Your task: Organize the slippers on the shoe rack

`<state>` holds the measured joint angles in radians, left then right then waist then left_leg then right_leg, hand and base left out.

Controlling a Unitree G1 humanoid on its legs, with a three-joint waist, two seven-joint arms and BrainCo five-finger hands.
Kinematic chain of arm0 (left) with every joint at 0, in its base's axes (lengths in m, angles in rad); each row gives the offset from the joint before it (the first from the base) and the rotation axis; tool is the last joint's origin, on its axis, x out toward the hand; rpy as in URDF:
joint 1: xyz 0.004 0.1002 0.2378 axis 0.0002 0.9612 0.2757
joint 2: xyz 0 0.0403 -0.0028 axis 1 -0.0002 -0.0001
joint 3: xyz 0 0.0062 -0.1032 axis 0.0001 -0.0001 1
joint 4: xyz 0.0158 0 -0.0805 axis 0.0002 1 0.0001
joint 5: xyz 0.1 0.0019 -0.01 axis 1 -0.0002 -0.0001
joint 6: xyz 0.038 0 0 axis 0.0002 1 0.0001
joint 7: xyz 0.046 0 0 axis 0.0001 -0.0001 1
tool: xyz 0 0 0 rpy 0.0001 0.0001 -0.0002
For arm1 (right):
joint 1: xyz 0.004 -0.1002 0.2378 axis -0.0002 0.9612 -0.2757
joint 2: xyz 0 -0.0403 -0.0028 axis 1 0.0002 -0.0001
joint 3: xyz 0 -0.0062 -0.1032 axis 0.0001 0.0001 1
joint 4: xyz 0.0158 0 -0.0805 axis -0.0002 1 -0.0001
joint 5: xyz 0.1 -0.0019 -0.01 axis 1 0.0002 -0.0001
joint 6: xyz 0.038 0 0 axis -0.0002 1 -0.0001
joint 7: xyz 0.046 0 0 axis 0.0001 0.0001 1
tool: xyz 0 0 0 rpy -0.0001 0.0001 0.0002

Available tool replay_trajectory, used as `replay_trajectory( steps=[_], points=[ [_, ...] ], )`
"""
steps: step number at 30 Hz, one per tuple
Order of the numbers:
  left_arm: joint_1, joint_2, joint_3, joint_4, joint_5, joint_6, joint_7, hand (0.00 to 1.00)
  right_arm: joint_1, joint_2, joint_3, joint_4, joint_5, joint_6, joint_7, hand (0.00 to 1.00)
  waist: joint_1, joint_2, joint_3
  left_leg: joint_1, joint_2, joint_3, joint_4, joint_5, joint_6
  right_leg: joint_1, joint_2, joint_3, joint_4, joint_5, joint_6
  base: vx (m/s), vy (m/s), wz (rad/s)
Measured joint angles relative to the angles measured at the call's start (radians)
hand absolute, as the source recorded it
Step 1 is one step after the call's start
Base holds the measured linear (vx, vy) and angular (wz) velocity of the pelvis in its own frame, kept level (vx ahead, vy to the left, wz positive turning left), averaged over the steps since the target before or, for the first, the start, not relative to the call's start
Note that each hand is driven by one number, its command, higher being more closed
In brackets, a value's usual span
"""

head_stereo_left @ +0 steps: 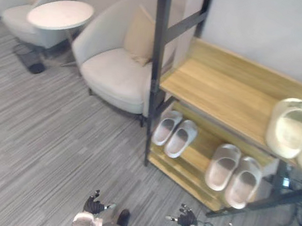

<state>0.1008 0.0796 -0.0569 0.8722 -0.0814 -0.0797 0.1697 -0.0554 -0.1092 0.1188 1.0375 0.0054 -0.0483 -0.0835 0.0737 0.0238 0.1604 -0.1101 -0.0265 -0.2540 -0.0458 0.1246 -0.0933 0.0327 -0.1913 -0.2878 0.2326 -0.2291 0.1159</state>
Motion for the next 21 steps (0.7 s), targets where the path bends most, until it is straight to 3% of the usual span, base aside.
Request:
replay_trajectory(
  steps=[1,3,4,5,6,8,9,11,12,13,14,15,16,17,19,21],
  points=[
    [0.0,-0.001,0.0,-0.001,-0.004,0.0,0.0,0.0,-0.009,-0.01,-0.002,-0.001,0.017,0.0,0.001,0.0,-0.001,0.0,0.01,-0.027,0.003,-0.004,0.007,0.021,0.0,0.008,0.011,-0.041,-0.008,0.009,-0.009,-0.03,-0.069,1.15],
    [-0.01,0.003,-0.002,-0.032,-0.005,-0.001,-0.001,0.0,-0.028,-0.016,-0.04,-0.006,0.039,0.0,0.001,0.0,-0.003,-0.005,0.031,-0.085,-0.012,0.11,0.014,0.138,0.051,0.014,0.02,-0.109,-0.015,0.026,-0.043,-0.06,-0.044,1.43],
    [-0.016,0.004,-0.006,-0.052,-0.005,-0.001,-0.001,0.0,-0.03,-0.016,-0.058,-0.015,0.04,-0.001,0.0,0.0,-0.015,-0.01,0.044,-0.1,-0.01,0.197,-0.002,0.177,0.082,0.01,0.017,-0.139,-0.037,0.055,-0.09,-0.06,0.06,1.25],
    [-0.024,0.017,0.001,-0.065,0.001,0.001,-0.007,0.0,-0.034,-0.009,-0.08,-0.044,0.041,-0.004,-0.004,0.0,-0.009,-0.034,0.058,-0.15,0.015,0.449,0.227,-0.036,0.152,0.036,0.012,-0.195,-0.059,0.051,-0.083,-0.03,0.044,1.3],
    [-0.028,0.017,0.002,-0.056,0.003,0.006,-0.012,0.0,-0.03,-0.01,-0.088,-0.069,0.042,-0.012,-0.004,0.0,-0.012,-0.029,0.065,-0.169,0.074,0.616,0.437,-0.182,0.18,0.04,0.013,-0.241,-0.039,0.05,-0.082,0.02,0.028,0.89],
    [-0.027,0.01,0.0,-0.054,0.015,0.006,-0.025,0.0,-0.01,-0.009,-0.105,-0.082,0.041,-0.013,-0.003,0.0,-0.019,-0.019,0.063,-0.161,0.126,0.706,0.533,-0.262,0.177,0.041,0.013,-0.289,-0.008,0.049,-0.082,0.02,0.012,0.72],
    [-0.03,-0.006,0.001,-0.052,0.022,0.005,-0.03,0.0,0.001,-0.012,-0.118,-0.082,0.042,-0.013,-0.003,0.0,-0.018,0.009,0.059,-0.155,0.137,0.735,0.537,-0.281,0.174,0.045,0.018,-0.325,0.024,0.035,-0.065,0.02,0.084,1.06],
    [-0.037,-0.022,-0.009,-0.044,0.027,0.002,-0.042,0.0,0.035,-0.014,-0.152,-0.076,0.04,-0.01,-0.001,0.0,-0.022,0.004,0.057,-0.11,0.036,0.662,0.398,-0.284,0.174,0.061,0.001,-0.351,0.011,-0.029,-0.023,-0.03,0.13,1.48],
    [-0.051,-0.028,-0.008,-0.033,0.038,0.002,-0.044,0.0,0.049,-0.008,-0.158,-0.056,0.04,-0.008,-0.003,0.0,-0.042,-0.013,0.059,-0.076,-0.02,0.639,0.288,-0.293,0.152,0.066,-0.025,-0.361,-0.015,-0.022,-0.042,-0.07,0.153,1.46],
    [-0.052,-0.025,0.005,-0.036,0.04,0.005,-0.045,0.0,0.044,0.001,-0.158,-0.043,0.036,-0.008,-0.001,0.0,-0.039,-0.028,0.063,-0.091,-0.004,0.672,0.378,-0.34,0.192,0.065,-0.047,-0.384,-0.002,-0.018,-0.039,-0.01,0.118,0.93],
    [-0.045,-0.023,0.026,-0.034,0.04,0.002,-0.043,0.0,0.046,0.01,-0.154,-0.043,0.035,-0.006,0.001,0.0,-0.019,0.0,0.052,-0.095,0.08,0.658,0.53,-0.393,0.237,0.055,-0.049,-0.394,0.073,-0.033,-0.02,0.09,0.087,0.28],
    [-0.036,-0.021,0.039,-0.022,0.04,0.004,-0.042,0.0,0.036,0.023,-0.155,-0.037,0.035,-0.008,0.001,0.0,-0.012,0.003,0.059,-0.081,0.078,0.615,0.529,-0.449,0.155,0.048,-0.06,-0.375,0.134,-0.058,0.015,0.11,0.096,0.19],
    [-0.038,-0.007,0.041,0.004,0.04,0.007,-0.04,0.0,0.022,0.037,-0.153,-0.032,0.034,0.0,0.004,0.0,-0.018,-0.014,0.07,-0.056,0.044,0.599,0.509,-0.447,0.155,0.031,-0.113,-0.357,0.224,-0.062,0.01,0.1,0.148,0.5],
    [-0.04,0.001,0.038,0.004,0.039,0.007,-0.04,0.0,0.031,0.038,-0.145,-0.034,0.033,-0.001,0.004,0.0,-0.018,-0.035,0.073,-0.02,-0.005,0.574,0.461,-0.43,0.177,-0.021,-0.189,-0.326,0.389,-0.044,-0.021,0.05,0.16,0.55],
    [-0.039,0.005,0.037,0.014,0.039,0.007,-0.04,0.0,0.026,0.033,-0.145,-0.035,0.033,-0.001,0.004,0.0,-0.021,-0.033,0.073,0.014,-0.021,0.547,0.433,-0.417,0.193,-0.071,-0.207,-0.258,0.514,-0.043,-0.044,0.08,0.098,0.56],
    [-0.036,0.004,0.037,0.027,0.039,0.008,-0.039,0.0,0.027,0.03,-0.144,-0.034,0.034,-0.001,0.002,0.0,-0.025,-0.028,0.073,0.075,-0.026,0.514,0.377,-0.392,0.195,-0.118,-0.167,-0.174,0.557,-0.058,-0.03,0.14,0.06,0.62]
  ],
)
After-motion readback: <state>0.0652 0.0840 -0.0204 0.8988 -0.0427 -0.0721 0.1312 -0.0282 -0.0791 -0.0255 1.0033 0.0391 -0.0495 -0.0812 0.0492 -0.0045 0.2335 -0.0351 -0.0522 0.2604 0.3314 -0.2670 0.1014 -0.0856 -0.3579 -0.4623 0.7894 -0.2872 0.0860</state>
